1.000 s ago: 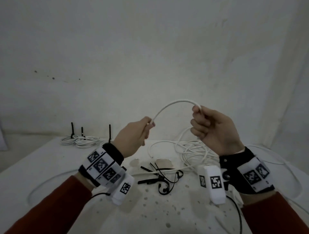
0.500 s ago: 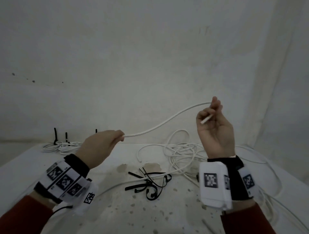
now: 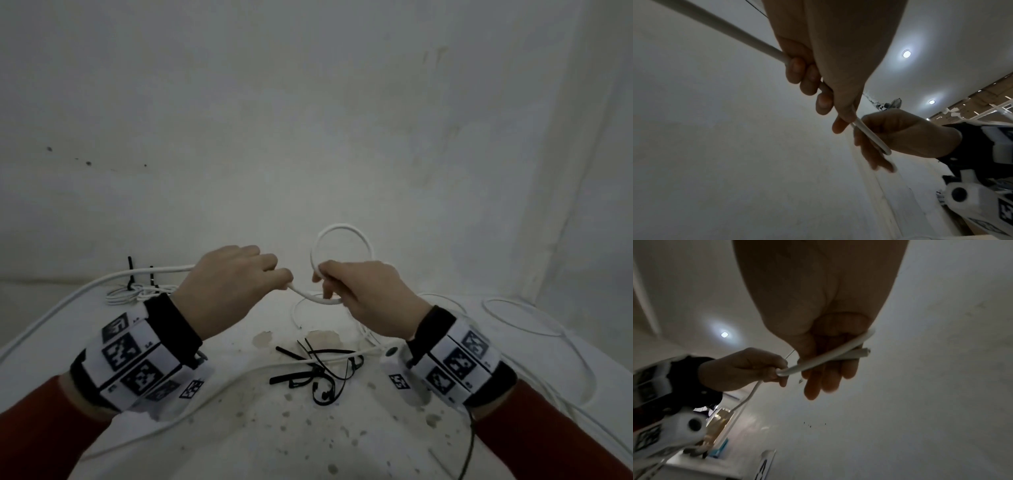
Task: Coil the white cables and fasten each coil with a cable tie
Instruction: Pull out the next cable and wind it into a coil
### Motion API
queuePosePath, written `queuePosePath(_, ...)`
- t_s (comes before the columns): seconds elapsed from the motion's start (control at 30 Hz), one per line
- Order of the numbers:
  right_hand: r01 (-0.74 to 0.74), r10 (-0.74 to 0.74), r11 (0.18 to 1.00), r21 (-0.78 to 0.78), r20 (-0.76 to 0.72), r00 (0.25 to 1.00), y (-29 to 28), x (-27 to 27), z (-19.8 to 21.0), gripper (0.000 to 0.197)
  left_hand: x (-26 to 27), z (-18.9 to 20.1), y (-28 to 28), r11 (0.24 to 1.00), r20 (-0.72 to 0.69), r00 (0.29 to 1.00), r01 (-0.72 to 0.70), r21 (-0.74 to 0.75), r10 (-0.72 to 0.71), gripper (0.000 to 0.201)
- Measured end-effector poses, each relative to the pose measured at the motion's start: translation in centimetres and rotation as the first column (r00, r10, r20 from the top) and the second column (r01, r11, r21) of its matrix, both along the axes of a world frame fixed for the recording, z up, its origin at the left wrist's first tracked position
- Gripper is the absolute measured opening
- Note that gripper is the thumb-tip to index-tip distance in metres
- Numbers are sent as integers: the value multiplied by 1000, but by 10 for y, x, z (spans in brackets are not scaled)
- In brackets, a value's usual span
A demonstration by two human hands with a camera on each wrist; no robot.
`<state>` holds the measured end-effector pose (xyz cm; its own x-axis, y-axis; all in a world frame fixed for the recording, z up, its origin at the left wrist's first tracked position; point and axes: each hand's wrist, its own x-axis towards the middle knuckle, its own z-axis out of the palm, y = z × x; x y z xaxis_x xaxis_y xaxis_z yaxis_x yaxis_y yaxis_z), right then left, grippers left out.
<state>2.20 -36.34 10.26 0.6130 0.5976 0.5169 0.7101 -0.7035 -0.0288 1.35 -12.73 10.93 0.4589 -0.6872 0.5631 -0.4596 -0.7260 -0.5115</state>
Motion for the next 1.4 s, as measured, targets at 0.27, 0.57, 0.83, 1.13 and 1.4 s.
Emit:
queuePosePath(0.27,-194,257,941,279,-211,943,-8,-11,-3,48,-5,22,4,988,-50,998,39,-149,-47,33)
queuePosePath(0.57,59,909,75,995,-92,406,-31,-23,16,40,13,22,-7,898,-18,985,147,-414,-169,39)
queuePosePath(0.83,83,803,-567,820,526,281,-68,-27,36,27,20,-8,-13,870,-10,982,164,-465,-190,38)
queuePosePath(1.13,-174,478,-192,966,247,843,-44,-2,43,8,-9,-6,-49,968,66,968,246,-57,-242,23)
queuePosePath(1.4,-58,200,931,362,-370,907,-36,-2,6,15,-14,11,-30,977,36,977,211,-41,-210,18)
